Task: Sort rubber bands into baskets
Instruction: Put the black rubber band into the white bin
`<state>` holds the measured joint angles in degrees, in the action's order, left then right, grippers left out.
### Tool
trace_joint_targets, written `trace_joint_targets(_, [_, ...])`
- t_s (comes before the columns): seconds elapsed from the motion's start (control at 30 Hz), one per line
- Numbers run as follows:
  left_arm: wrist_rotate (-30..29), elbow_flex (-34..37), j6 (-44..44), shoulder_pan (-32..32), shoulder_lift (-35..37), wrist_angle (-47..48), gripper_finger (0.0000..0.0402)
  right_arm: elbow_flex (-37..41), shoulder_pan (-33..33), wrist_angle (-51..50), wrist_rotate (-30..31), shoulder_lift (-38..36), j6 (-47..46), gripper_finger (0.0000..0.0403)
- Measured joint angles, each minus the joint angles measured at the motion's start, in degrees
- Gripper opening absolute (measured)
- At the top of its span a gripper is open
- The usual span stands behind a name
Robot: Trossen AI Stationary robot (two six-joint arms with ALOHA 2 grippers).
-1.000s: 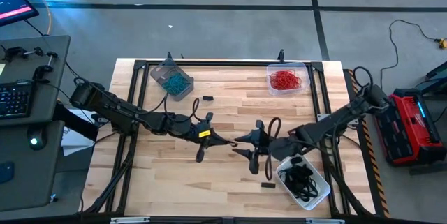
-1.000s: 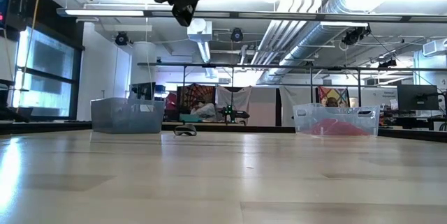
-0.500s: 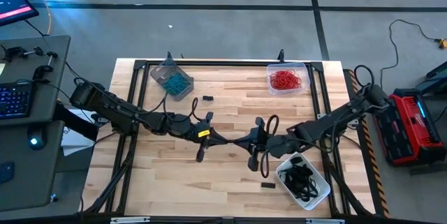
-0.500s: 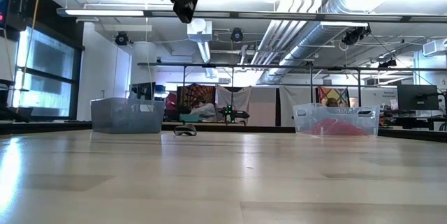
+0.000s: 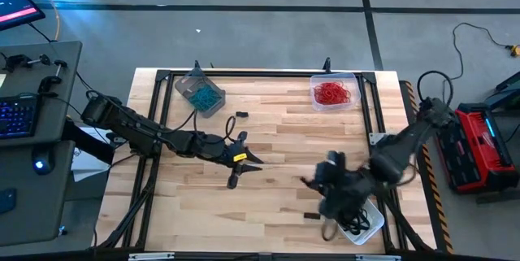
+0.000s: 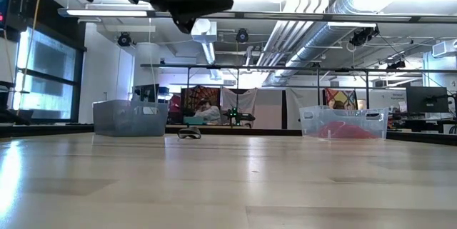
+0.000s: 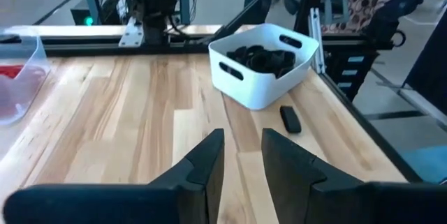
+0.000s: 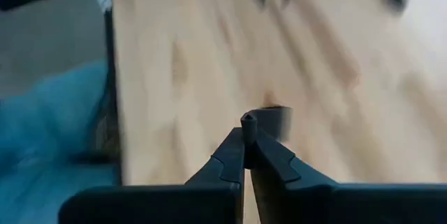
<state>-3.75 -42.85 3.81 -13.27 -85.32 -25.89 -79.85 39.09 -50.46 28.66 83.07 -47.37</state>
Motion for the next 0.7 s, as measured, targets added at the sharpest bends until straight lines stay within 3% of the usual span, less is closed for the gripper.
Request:
trace_joint_targets(0.17, [-0.07, 0.0, 0.01, 0.89, 0.0, 1.19, 0.009, -4.17, 7.58, -13.46, -7.45, 0.0, -20.41, 0.0001])
trace_joint_targets(0.47, [-0.15, 0.01, 0.02, 3.64, 0.0, 2.93, 0.009, 1.62, 15.45, -16.96, -28.1, 0.07, -52.34, 0.0001])
trace_joint_targets(0.57, [-0.17, 0.0, 0.05, 4.8, 0.0, 3.91, 0.009, 5.41, 15.89, -17.44, -35.88, 0.09, -58.09, 0.0001])
trace_joint_targets(0.7, [-0.09, 0.0, 0.42, 6.15, 0.02, 4.54, 0.009, 10.62, 15.16, -16.14, -41.83, 0.11, -59.2, 0.0001])
